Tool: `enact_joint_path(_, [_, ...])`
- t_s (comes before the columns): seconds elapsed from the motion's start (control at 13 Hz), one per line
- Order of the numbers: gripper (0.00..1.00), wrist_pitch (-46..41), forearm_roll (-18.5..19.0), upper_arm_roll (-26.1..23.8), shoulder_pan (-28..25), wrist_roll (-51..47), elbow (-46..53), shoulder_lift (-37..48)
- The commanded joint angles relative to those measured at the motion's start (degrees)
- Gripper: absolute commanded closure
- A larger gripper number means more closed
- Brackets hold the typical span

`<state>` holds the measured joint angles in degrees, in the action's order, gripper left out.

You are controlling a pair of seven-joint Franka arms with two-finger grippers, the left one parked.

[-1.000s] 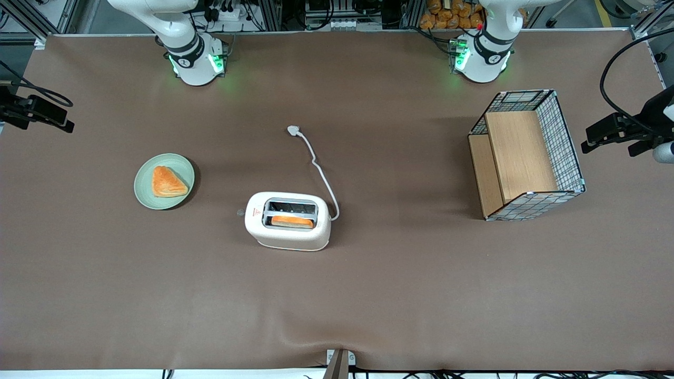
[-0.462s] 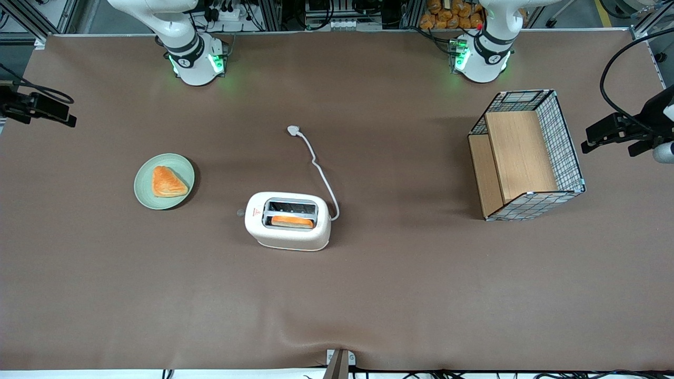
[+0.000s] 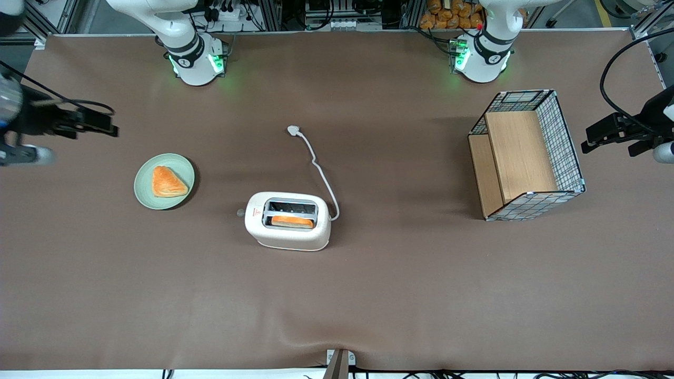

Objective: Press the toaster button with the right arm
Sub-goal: 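Move the right gripper to the lever on the white toaster's end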

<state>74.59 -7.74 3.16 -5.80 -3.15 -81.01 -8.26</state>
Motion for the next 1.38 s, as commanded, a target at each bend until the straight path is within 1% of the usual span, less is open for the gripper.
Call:
enact_joint_path(0.0, [0.0,0.2,-0.8,0.3,-2.9,-1.4,-0.2,-2.7])
enact_joint_path(0.15, [0.0,6.2,-5.4,0.3,-2.8,-1.3,-5.7,-3.0])
enact_joint_path(0.31, [0.0,13.1,-11.7,0.3,-3.0,-1.3,-10.2,-5.2])
enact_joint_path(0.46, [0.0,14.7,-16.6,0.3,-3.2,-1.2,-9.9,-8.0])
enact_joint_path(0.54, [0.12,16.1,-18.5,0.3,-3.2,-1.2,-10.0,-9.0])
enact_joint_path(0.69, [0.54,17.9,-19.0,0.3,-3.4,-0.5,-10.0,-10.6])
enact_joint_path(0.77, [0.77,18.5,-19.2,0.3,-3.8,-0.4,-10.0,-11.1])
enact_joint_path(0.85, [0.91,19.4,-19.2,0.3,-4.1,-0.3,-10.0,-11.5])
enact_joint_path(0.92, [1.0,20.8,-19.9,0.2,-4.8,0.1,-10.0,-11.9])
enact_joint_path(1.0, [1.0,22.2,-21.0,0.3,-6.1,1.3,-10.0,-12.1])
enact_joint_path(1.23, [1.0,27.3,-21.4,0.2,-6.9,6.8,-10.0,-14.8])
enact_joint_path(1.31, [1.0,27.9,-23.0,0.2,-6.9,9.6,-10.0,-15.9])
